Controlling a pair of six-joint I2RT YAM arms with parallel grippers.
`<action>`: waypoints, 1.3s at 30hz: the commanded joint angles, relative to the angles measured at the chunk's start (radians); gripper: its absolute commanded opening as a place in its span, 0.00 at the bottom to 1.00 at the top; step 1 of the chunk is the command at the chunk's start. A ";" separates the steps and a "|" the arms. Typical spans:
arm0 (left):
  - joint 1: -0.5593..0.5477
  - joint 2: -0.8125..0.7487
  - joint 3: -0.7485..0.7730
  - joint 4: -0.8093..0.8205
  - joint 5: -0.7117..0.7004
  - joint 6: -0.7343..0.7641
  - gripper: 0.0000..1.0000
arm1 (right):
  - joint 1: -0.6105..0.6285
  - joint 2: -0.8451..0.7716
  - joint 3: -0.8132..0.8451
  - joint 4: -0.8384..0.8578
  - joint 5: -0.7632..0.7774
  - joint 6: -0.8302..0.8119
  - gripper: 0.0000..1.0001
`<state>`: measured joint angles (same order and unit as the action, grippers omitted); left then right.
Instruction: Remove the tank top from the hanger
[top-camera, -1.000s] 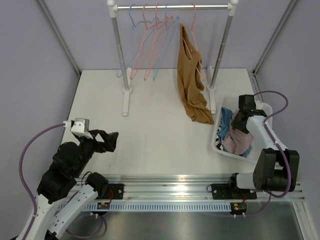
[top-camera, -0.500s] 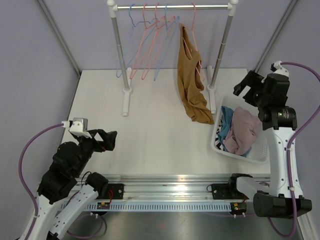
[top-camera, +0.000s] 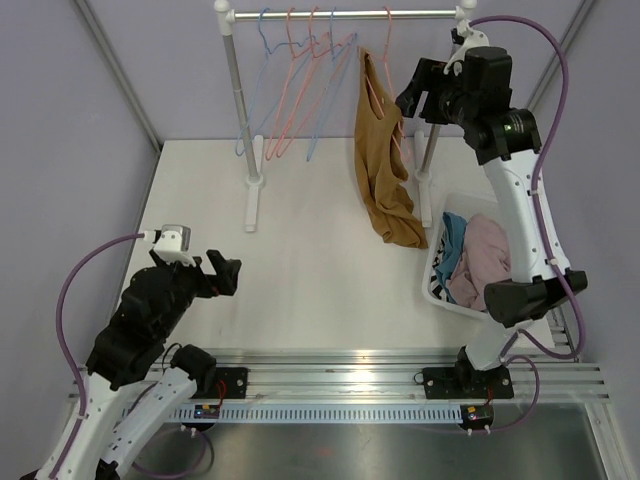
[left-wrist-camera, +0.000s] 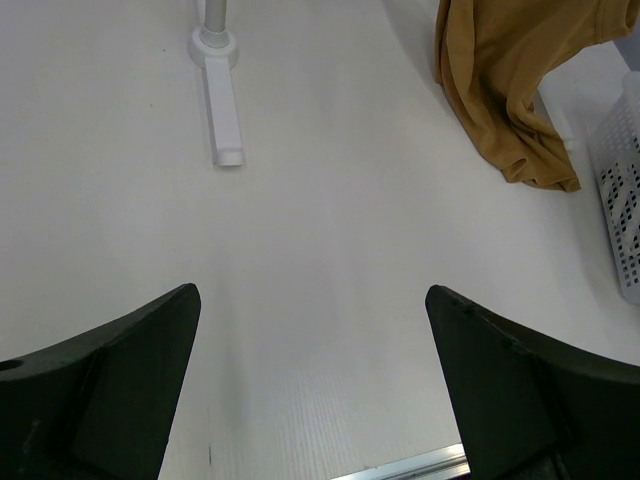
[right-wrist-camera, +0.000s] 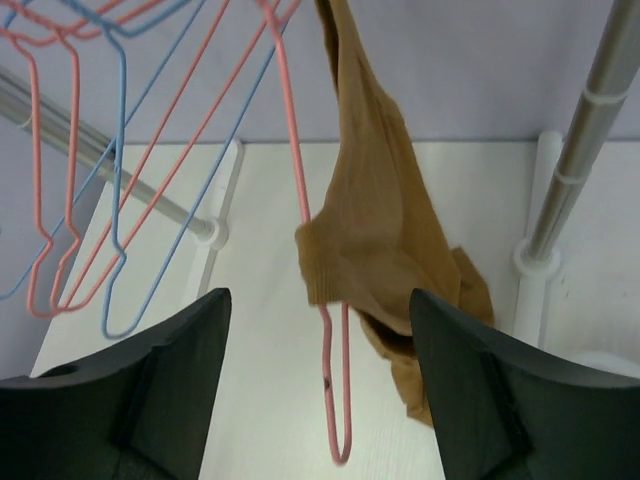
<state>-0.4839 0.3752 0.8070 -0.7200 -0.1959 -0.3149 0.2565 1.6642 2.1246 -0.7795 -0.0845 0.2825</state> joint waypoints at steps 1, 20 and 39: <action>0.007 0.027 -0.006 0.042 0.050 0.023 0.99 | 0.001 0.118 0.208 -0.104 0.057 -0.136 0.77; 0.008 0.030 -0.009 0.059 0.127 0.037 0.99 | 0.036 0.313 0.442 -0.014 0.045 -0.134 0.52; 0.008 0.014 -0.011 0.062 0.142 0.039 0.99 | 0.122 0.405 0.538 0.010 0.133 -0.155 0.52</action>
<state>-0.4820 0.3992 0.8005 -0.7055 -0.0788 -0.2909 0.3595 2.0323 2.5717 -0.7551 -0.0170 0.1627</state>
